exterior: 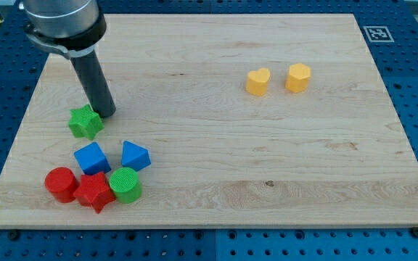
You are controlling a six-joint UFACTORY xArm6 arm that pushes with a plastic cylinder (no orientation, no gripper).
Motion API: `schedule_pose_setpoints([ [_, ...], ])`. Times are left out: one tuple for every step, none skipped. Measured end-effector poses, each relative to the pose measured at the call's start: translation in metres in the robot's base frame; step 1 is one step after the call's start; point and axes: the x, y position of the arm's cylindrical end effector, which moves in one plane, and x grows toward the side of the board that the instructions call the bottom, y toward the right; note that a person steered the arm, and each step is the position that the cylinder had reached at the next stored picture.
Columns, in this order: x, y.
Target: Push the green star into the group of blocks at the bottom left side of the board
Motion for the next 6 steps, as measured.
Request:
schedule_pose_setpoints([
  [-0.004,-0.001],
  [0.013,-0.010],
  [0.042,-0.024],
  [0.038,-0.028],
  [0.012,-0.034],
  [0.012,-0.058],
])
